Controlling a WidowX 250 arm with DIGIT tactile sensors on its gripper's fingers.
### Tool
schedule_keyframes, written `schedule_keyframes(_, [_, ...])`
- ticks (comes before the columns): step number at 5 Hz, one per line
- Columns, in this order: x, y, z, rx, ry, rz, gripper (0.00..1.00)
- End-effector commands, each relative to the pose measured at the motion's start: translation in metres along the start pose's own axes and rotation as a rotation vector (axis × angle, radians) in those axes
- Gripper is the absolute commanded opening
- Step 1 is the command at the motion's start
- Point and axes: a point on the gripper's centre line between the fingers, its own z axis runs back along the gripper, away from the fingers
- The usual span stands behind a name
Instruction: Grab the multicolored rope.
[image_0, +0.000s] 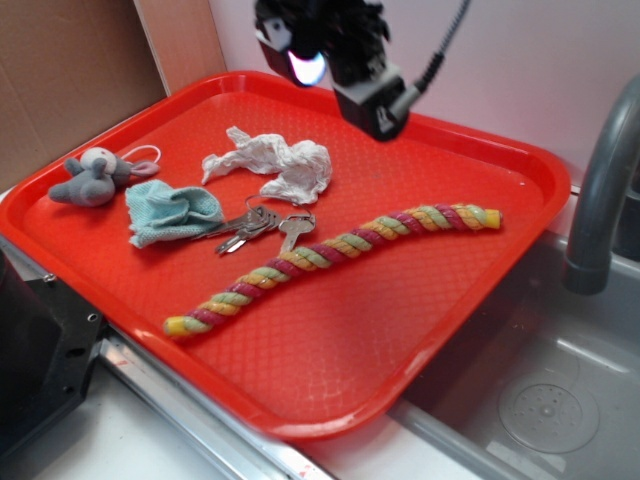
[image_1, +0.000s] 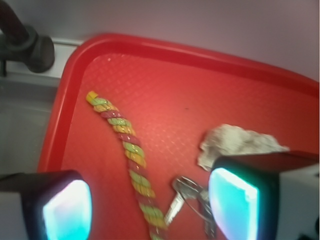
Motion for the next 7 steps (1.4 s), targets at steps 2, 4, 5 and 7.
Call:
schedule_keyframes(2, [0.023, -0.001, -0.070, -0.012, 0.081, -0.024, 1.00])
schedule_keyframes(4, [0.029, -0.010, -0.102, -0.046, 0.124, -0.123, 1.00])
schedule_keyframes(5, [0.028, -0.016, -0.107, -0.037, 0.114, -0.166, 0.79])
schedule_keyframes(7, [0.029, -0.015, -0.110, -0.047, 0.121, -0.170, 0.00])
